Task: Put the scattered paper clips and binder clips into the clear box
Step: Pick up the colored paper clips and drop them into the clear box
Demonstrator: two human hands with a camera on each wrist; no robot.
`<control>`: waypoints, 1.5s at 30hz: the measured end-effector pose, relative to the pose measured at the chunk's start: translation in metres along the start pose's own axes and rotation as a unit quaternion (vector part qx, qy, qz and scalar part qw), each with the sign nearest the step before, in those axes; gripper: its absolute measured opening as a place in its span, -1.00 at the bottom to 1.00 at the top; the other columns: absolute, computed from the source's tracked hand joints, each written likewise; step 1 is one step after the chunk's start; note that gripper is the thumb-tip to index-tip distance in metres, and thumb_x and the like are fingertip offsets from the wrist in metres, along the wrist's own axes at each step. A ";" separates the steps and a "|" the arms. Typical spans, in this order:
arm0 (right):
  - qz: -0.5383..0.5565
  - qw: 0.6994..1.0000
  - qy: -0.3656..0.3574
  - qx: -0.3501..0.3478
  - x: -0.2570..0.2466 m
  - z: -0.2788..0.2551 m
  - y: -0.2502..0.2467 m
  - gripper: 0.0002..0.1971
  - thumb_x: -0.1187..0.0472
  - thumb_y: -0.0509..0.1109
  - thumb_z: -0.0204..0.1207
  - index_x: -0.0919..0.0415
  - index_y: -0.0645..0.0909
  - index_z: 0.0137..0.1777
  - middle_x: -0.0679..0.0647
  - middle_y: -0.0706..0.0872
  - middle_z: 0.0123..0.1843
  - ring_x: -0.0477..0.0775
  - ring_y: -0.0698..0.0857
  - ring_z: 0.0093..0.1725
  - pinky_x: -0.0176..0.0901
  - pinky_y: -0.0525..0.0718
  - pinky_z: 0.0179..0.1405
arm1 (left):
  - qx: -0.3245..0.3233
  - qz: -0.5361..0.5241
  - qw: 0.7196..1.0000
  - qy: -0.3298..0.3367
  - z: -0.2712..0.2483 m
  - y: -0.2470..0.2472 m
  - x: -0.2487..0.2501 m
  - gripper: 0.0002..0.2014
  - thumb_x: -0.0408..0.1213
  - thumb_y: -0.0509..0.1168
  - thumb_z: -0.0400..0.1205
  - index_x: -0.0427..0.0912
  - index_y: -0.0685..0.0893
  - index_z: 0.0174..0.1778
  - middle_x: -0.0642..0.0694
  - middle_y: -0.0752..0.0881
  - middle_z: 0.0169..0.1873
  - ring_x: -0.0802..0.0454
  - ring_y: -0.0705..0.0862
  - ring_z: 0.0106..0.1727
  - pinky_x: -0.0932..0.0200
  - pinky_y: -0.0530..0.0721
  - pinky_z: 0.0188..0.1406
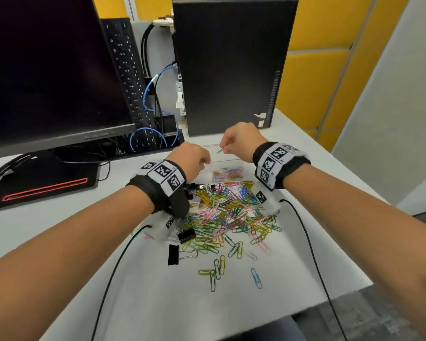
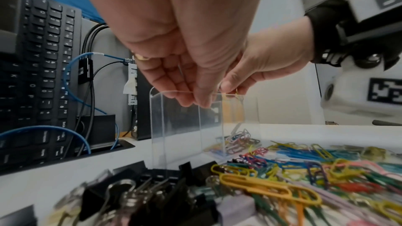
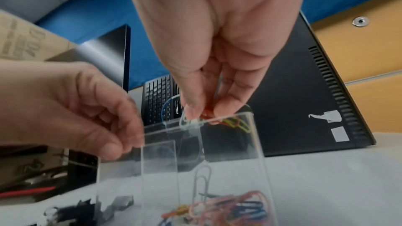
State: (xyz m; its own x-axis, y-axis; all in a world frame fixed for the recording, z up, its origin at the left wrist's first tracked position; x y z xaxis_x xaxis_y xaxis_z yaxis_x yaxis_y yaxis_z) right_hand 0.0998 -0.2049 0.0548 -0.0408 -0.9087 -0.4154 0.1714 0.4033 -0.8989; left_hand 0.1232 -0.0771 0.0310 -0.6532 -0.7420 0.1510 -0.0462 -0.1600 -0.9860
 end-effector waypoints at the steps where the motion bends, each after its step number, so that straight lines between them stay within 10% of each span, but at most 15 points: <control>1: -0.011 1.000 0.002 -0.010 -0.001 -0.001 0.003 -0.86 0.31 0.45 0.50 0.20 0.79 0.02 0.07 0.80 0.06 0.05 0.71 0.14 -0.26 0.56 0.15 | 0.002 -0.006 1.000 0.001 -0.001 -0.001 -0.001 -0.74 -0.37 0.23 0.64 -0.09 0.71 0.19 -0.12 0.76 0.12 -0.09 0.67 0.19 0.08 0.61 0.21; 6: -0.015 1.000 0.010 -0.008 -0.006 -0.015 0.000 -0.76 0.35 0.33 0.59 0.21 0.74 0.18 0.10 0.75 0.20 0.08 0.68 0.24 -0.23 0.54 0.28 | 0.011 -0.021 1.000 0.010 -0.007 -0.002 -0.004 -0.68 -0.40 0.15 0.68 -0.12 0.66 0.29 -0.15 0.69 0.25 -0.11 0.62 0.28 0.05 0.57 0.31; 12: -0.016 0.999 -0.010 -0.032 -0.004 -0.046 -0.004 -0.83 0.36 0.35 0.52 0.22 0.77 -0.05 0.08 0.79 -0.02 -0.03 0.64 -0.10 -0.28 0.53 -0.06 | 0.047 -0.010 0.997 0.056 -0.026 -0.006 0.010 -0.75 -0.27 0.26 0.63 -0.11 0.60 0.23 -0.15 0.56 0.17 -0.12 0.57 0.21 0.03 0.54 0.22; 23: -0.147 0.952 -0.023 -0.269 0.028 -0.100 0.041 -0.47 -0.18 0.42 0.46 -0.06 0.53 0.41 0.02 0.55 0.42 0.11 0.55 0.35 -0.05 0.50 0.30 | -0.255 0.081 0.956 0.120 -0.073 0.052 0.055 -0.44 0.15 0.43 0.42 0.01 0.56 0.29 0.02 0.55 -0.08 0.03 0.53 -0.06 0.16 0.52 -0.07; 36: -0.074 0.976 -0.009 -0.206 0.024 -0.086 0.044 -0.83 0.28 0.55 0.39 0.20 0.78 -0.01 0.05 0.78 -0.09 -0.09 0.63 -0.23 -0.33 0.58 -0.26 | -0.187 -0.006 0.976 0.114 -0.061 0.038 0.052 -0.78 -0.12 0.46 0.48 -0.14 0.69 -0.05 0.07 0.61 -0.24 0.10 0.55 -0.17 0.43 0.40 -0.35; 45: -0.049 0.982 -0.015 -0.183 0.025 -0.082 0.036 -0.85 0.33 0.52 0.42 0.19 0.81 -0.02 0.04 0.79 -0.09 -0.10 0.62 -0.17 -0.30 0.55 -0.14 | -0.002 -0.172 0.985 0.022 -0.027 -0.020 0.034 -0.83 -0.14 0.54 0.41 -0.08 0.77 -0.15 0.10 0.68 -0.38 0.17 0.65 -0.30 0.37 0.60 -0.26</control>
State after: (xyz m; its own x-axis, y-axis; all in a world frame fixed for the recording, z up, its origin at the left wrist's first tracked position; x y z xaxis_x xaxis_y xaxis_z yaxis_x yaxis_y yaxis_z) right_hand 0.0244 -0.2042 0.0005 -0.0099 -0.9459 -0.3244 -0.1979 0.3198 -0.9266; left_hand 0.0813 -0.0809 0.0542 -0.6306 -0.6159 0.4722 -0.2735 -0.3931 -0.8779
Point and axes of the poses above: each hand's wrist, its own z-axis towards the middle knuckle, its own y-axis out of the palm, x = y × z, the point moved 6 cm from there along z, towards the middle knuckle
